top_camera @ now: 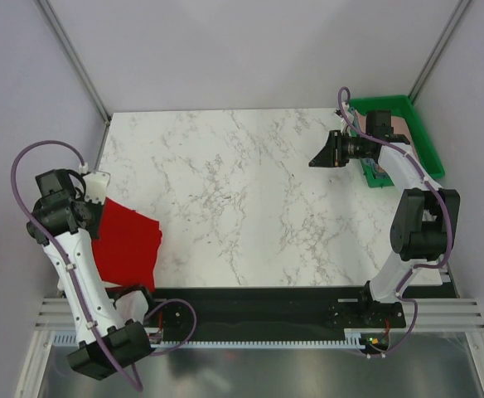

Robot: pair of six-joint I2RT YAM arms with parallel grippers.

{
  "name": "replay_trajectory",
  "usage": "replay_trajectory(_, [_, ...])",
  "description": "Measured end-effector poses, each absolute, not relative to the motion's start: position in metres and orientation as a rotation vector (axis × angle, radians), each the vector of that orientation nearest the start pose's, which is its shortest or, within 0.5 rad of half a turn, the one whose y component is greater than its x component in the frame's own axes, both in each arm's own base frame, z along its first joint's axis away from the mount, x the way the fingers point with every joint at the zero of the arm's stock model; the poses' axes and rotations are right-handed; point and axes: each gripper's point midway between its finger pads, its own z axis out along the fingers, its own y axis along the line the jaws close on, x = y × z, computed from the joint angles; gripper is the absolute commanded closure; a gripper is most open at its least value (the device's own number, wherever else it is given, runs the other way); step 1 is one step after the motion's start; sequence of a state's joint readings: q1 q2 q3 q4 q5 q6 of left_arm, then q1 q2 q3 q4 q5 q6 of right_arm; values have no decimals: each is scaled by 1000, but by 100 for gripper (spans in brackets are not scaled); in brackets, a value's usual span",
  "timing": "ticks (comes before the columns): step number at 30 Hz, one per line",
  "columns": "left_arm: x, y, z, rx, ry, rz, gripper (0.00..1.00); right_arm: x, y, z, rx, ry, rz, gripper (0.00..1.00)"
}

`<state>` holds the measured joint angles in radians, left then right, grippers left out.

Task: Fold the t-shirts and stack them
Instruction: Neatly place the folded tshirt to the corner

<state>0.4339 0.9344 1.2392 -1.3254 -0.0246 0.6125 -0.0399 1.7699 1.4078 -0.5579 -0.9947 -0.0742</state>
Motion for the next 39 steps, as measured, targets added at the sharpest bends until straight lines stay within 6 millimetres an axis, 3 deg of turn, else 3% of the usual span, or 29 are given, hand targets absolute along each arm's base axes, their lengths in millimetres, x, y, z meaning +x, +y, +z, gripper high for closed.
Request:
replay_trajectory(10, [167, 151, 225, 184, 2632, 443, 98, 401, 130, 181, -412, 2200, 1163, 70])
replay_trajectory(20, [188, 198, 187, 143, 2682, 445, 98, 402, 131, 183, -385, 2203, 1173, 70])
replay_trajectory(26, [191, 205, 172, 128, 2680, 454, 98, 404, 132, 185, -369, 2203, 1179, 71])
replay_trajectory(39, [174, 219, 145, 74, 2721, 504, 98, 409, 132, 189, -349, 2186, 1180, 71])
